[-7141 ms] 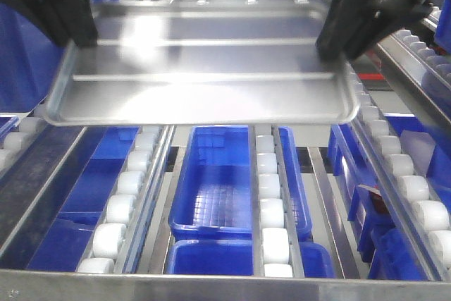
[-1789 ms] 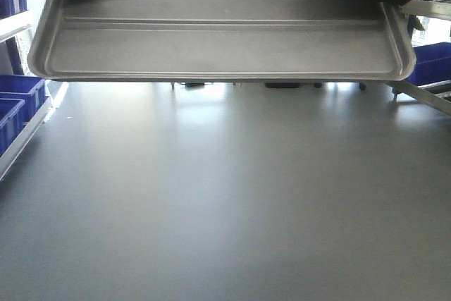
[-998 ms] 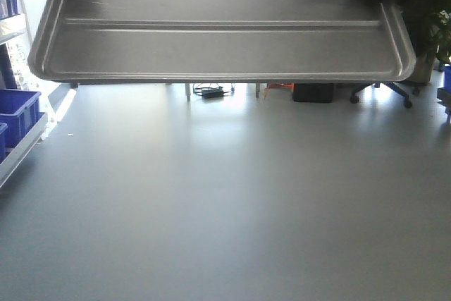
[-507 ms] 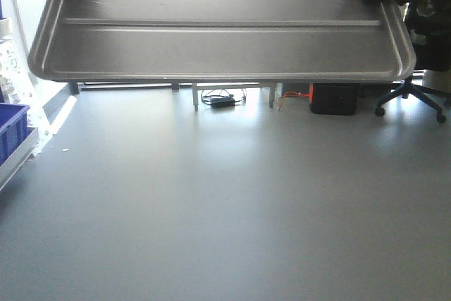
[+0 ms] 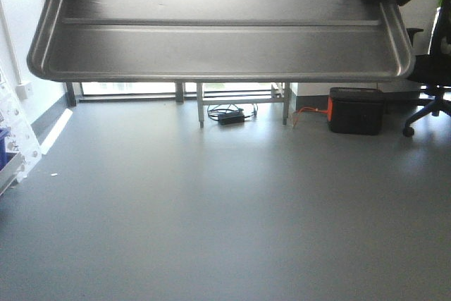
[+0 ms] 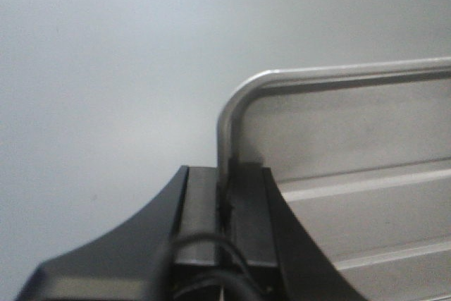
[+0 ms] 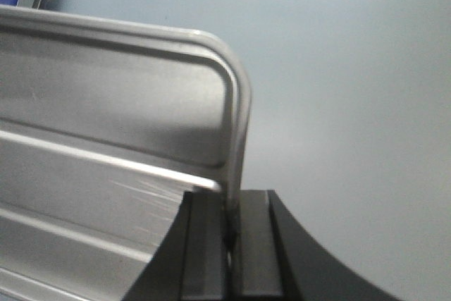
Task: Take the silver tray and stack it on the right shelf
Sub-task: 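Drive the base to the other shelf holding the tray aloft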
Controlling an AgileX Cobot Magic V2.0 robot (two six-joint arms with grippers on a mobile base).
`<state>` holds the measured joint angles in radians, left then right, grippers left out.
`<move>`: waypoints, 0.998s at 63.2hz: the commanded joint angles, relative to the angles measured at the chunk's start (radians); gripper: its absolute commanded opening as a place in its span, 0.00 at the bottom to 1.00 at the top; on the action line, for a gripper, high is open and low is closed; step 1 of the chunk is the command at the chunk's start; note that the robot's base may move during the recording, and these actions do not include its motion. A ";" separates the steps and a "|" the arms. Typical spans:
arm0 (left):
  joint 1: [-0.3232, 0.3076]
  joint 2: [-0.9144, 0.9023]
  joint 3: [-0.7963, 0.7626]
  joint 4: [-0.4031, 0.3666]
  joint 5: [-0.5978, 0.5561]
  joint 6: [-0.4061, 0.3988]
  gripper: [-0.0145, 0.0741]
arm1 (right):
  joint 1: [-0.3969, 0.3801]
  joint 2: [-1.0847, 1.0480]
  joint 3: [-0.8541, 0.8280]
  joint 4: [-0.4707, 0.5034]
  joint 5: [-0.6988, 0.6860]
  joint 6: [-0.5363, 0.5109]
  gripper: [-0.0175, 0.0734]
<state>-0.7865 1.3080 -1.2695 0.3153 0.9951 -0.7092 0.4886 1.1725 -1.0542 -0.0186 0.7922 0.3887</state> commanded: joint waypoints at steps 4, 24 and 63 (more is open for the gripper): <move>0.002 -0.034 -0.030 0.078 0.019 0.001 0.05 | -0.008 -0.026 -0.035 -0.058 -0.026 -0.015 0.25; 0.002 -0.034 -0.030 0.078 0.019 0.001 0.05 | -0.008 -0.026 -0.035 -0.058 -0.026 -0.015 0.25; 0.002 -0.034 -0.030 0.080 0.019 0.001 0.05 | -0.008 -0.026 -0.035 -0.058 -0.026 -0.015 0.25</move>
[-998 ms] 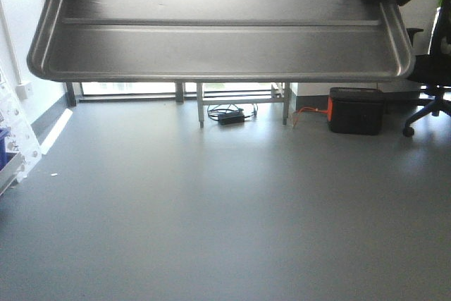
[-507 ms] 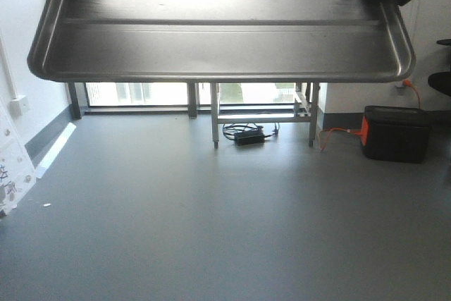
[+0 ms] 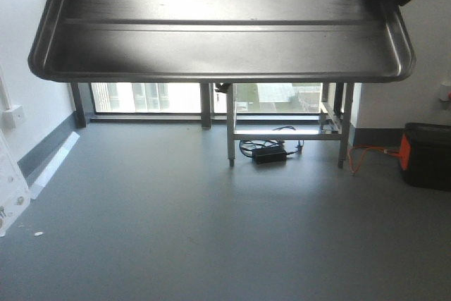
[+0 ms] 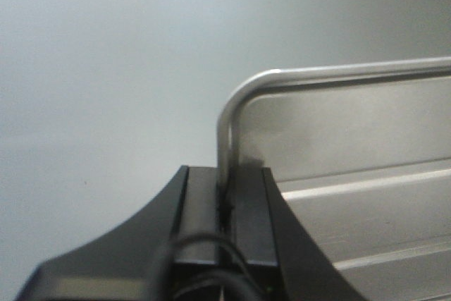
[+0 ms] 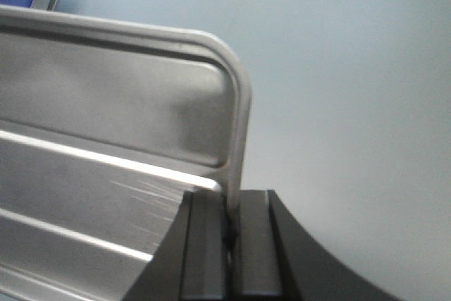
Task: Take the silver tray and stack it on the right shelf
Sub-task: 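Drive the base to the other shelf holding the tray aloft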
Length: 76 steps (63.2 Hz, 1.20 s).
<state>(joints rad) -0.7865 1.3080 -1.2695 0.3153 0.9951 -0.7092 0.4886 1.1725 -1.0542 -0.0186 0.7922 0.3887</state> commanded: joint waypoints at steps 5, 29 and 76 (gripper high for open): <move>0.002 -0.034 -0.030 0.078 0.019 0.001 0.05 | -0.008 -0.026 -0.035 -0.058 -0.026 -0.015 0.25; 0.002 -0.034 -0.030 0.082 0.019 0.001 0.05 | -0.008 -0.026 -0.035 -0.058 -0.027 -0.015 0.25; 0.002 -0.034 -0.030 0.076 0.019 0.001 0.05 | -0.008 -0.026 -0.035 -0.058 -0.027 -0.015 0.25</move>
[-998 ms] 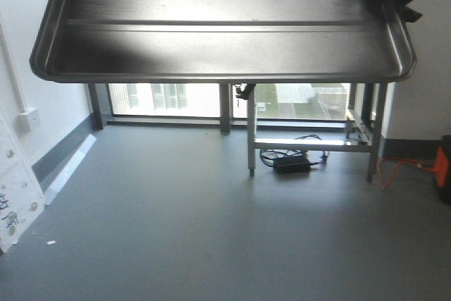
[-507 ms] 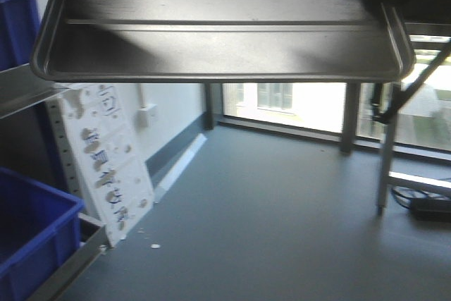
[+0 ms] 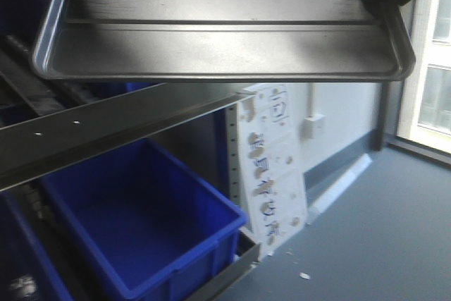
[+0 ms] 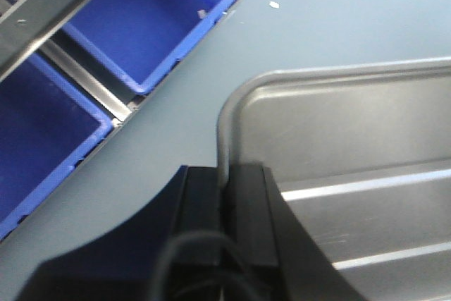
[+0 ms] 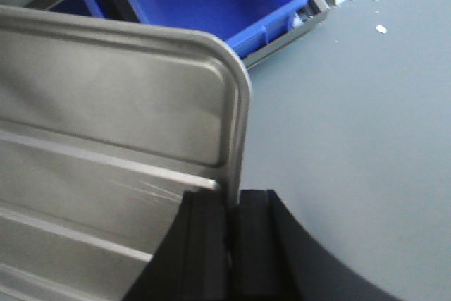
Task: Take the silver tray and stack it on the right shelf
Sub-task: 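Drive the base to the other shelf holding the tray aloft, then position the held silver tray above the larger grey tray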
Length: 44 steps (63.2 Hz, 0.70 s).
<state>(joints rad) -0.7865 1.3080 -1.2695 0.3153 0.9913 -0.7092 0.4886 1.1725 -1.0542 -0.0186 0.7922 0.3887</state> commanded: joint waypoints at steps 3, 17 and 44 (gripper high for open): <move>0.002 -0.034 -0.030 0.076 0.023 0.001 0.05 | -0.008 -0.026 -0.035 -0.058 -0.027 -0.015 0.25; 0.002 -0.034 -0.030 0.076 0.023 0.001 0.05 | -0.008 -0.026 -0.035 -0.058 -0.027 -0.015 0.25; 0.002 -0.034 -0.030 0.076 0.023 0.001 0.05 | -0.008 -0.026 -0.035 -0.058 -0.026 -0.015 0.25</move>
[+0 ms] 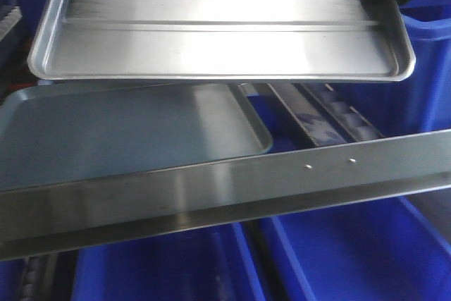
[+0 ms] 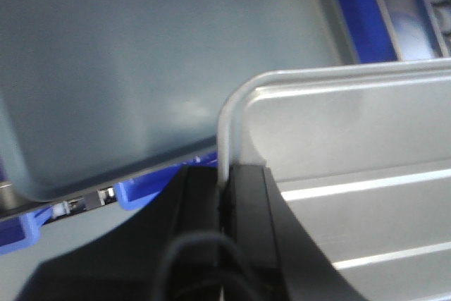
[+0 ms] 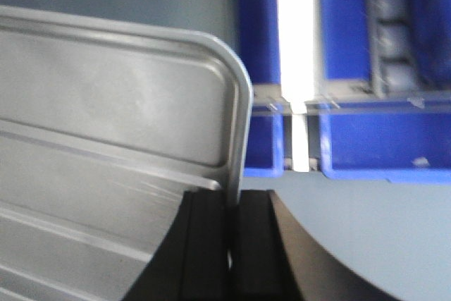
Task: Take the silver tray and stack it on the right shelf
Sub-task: 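Position the held silver tray above the larger grey tray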
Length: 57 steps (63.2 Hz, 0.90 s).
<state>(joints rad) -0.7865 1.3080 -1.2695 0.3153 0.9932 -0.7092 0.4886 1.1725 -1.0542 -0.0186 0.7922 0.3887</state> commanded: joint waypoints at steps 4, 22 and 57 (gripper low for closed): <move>0.002 -0.034 -0.030 0.076 0.021 0.001 0.05 | -0.008 -0.026 -0.035 -0.058 -0.026 -0.015 0.25; 0.002 -0.034 -0.030 0.076 0.021 0.001 0.05 | -0.008 -0.026 -0.035 -0.058 -0.026 -0.015 0.25; 0.002 -0.034 -0.030 0.076 0.021 0.001 0.05 | -0.008 -0.026 -0.035 -0.058 -0.026 -0.015 0.25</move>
<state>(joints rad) -0.7865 1.3080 -1.2695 0.3153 0.9950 -0.7092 0.4886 1.1725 -1.0542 -0.0186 0.7904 0.3887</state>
